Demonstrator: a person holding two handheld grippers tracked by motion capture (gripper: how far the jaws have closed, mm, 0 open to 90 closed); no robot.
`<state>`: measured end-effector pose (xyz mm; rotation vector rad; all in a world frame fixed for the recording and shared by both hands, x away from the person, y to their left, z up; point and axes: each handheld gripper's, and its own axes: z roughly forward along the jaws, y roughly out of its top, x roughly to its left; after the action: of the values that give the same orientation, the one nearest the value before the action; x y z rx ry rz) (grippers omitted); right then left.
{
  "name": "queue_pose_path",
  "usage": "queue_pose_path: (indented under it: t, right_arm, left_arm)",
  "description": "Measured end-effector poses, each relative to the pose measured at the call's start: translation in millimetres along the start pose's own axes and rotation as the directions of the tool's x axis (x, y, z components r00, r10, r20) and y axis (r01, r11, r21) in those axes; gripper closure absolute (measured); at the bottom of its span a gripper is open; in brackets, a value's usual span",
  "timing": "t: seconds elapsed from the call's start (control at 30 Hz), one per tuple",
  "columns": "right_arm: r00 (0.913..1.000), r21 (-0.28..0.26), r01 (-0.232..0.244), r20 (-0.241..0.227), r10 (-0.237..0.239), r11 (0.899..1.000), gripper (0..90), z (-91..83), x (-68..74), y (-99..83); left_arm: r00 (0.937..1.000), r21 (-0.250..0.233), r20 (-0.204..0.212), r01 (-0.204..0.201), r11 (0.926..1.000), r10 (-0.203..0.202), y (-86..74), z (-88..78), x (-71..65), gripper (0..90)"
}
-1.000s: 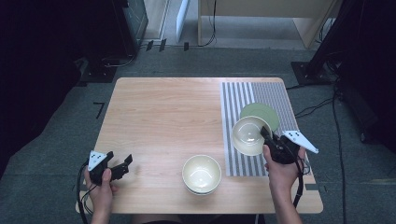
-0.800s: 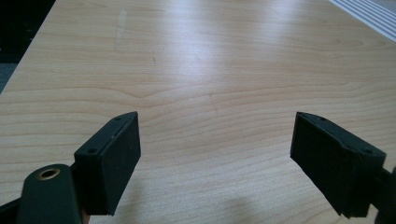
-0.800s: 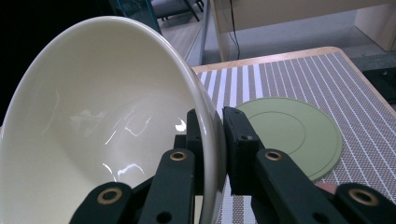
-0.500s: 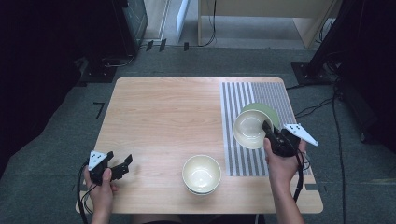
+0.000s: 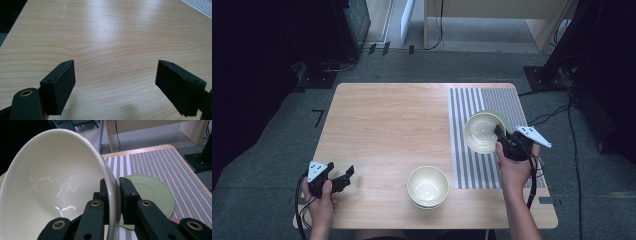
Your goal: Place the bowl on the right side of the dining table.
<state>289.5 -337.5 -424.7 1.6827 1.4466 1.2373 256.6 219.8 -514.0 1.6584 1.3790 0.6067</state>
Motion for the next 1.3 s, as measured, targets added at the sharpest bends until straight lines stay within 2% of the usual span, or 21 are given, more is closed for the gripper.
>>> queue_pose_path:
  t: [0.37, 0.67, 1.13, 1.3]
  right_arm:
    - [0.9997, 0.018, 0.007, 0.024, -0.007, 1.0, 82.2, 13.6, -4.3, 4.1]
    - [0.999, 0.036, -0.009, 0.043, 0.008, 0.999, 82.2, 24.8, -10.5, 5.0]
    - [0.9936, 0.07, -0.061, 0.1, 0.054, 0.996, 82.2, 44.3, -30.5, 4.1]
    - [0.9918, 0.073, -0.054, 0.12, 0.045, 0.996, 82.2, 49.9, -35.5, 4.5]
  left_arm:
    - [1.0, 0.004, 0.0, -0.007, 1.0, 0.007, 0.1, 0.3, -0.6, 15.8]
    - [0.9999, 0.006, -0.001, -0.011, 0.9999, 0.011, 0.2, 0.5, -1.0, 15.8]
    - [0.9999, 0.007, -0.003, -0.015, 0.9999, 0.015, 0.2, 0.8, -1.8, 15.8]
    - [0.9998, 0.008, -0.006, -0.016, 0.9998, 0.016, 0.1, 1.0, -2.3, 15.8]
